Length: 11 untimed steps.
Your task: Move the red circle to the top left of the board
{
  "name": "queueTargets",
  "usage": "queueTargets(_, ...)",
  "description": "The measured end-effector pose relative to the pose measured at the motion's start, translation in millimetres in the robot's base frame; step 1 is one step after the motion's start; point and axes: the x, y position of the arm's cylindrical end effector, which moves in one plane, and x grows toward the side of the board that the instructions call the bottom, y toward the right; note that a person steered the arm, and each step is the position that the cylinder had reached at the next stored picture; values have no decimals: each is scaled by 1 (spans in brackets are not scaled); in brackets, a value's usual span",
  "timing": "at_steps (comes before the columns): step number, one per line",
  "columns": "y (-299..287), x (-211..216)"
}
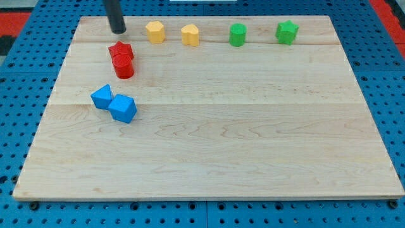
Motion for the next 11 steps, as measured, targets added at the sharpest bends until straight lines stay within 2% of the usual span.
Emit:
queueTargets(1,9,-8)
queueTargets(2,12,65)
queueTargets(4,56,69)
queueTargets(9,56,73)
queueTargets(11,49,118)
